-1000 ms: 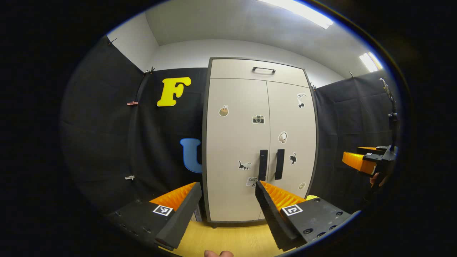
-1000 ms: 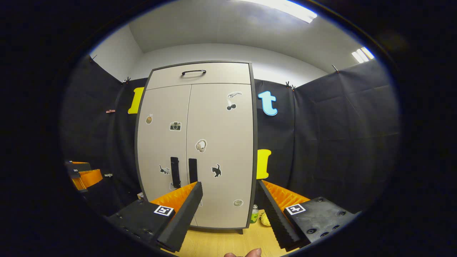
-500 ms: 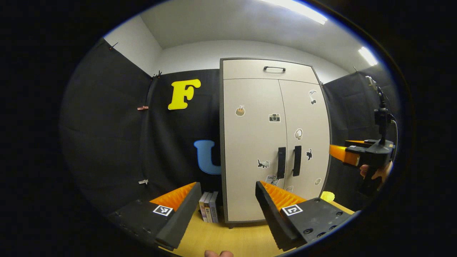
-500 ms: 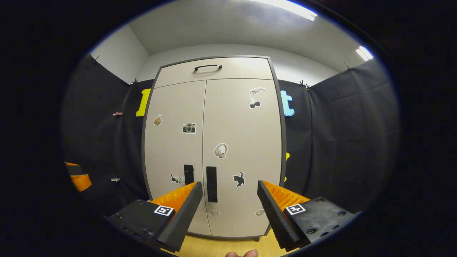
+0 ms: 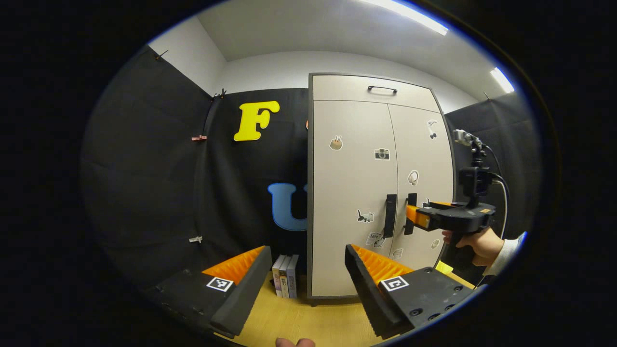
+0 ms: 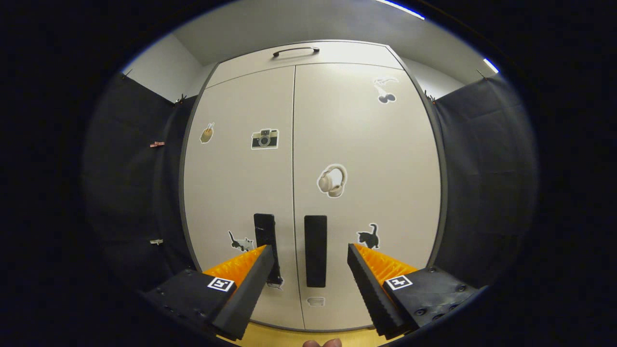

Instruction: Open the right door of the double-door shoe cabinet with the right hand, and open the left door with the left hand.

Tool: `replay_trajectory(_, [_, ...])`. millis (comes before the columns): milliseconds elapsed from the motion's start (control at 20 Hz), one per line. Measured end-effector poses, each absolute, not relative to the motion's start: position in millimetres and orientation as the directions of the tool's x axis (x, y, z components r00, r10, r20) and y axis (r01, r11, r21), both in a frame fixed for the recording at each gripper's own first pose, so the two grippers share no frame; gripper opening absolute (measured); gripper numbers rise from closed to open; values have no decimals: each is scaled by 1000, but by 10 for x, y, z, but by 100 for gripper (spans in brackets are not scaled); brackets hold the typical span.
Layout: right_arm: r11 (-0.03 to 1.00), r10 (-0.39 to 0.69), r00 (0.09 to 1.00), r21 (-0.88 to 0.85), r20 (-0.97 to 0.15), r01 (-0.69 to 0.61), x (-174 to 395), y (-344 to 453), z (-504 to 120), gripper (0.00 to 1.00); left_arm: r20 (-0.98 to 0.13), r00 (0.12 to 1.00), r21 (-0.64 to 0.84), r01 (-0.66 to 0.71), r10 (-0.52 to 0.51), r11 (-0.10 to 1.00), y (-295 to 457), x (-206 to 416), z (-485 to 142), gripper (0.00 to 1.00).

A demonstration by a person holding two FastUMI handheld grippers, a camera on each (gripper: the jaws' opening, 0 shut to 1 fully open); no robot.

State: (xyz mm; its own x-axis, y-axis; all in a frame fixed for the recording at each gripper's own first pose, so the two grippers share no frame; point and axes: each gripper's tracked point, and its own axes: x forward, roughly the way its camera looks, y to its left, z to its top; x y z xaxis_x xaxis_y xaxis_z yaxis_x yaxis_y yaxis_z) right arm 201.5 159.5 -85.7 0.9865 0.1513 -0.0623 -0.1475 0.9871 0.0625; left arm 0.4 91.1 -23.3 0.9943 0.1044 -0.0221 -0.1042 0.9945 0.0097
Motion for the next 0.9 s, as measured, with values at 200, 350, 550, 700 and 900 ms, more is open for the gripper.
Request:
replay_trajectory(200, [997, 74, 992, 27, -106, -72, 2352, 1514, -1150, 98, -35, 993, -1, -109, 109, 994, 980, 37, -294, 95])
replay_trajectory(350, [998, 41, 990, 47, -133, -35, 2494, 1449, -1266, 97, -50, 991, 2, -120, 120, 993, 1063, 65, -365, 95])
replay_trajectory(550, [997, 27, 989, 70, -143, -17, 2608, 1415, -1322, 78, -64, 990, -11, -129, 128, 992, 1142, 104, -455, 95])
replay_trajectory(700, [996, 46, 986, 78, -159, -34, 2596, 1496, -1329, 50, -68, 989, -14, -129, 128, 992, 1142, 107, -485, 95])
replay_trajectory(900, [999, 31, 988, 17, -151, -29, 2591, 1499, -1322, 28, -70, 989, -12, -133, 131, 991, 1135, 41, -483, 95])
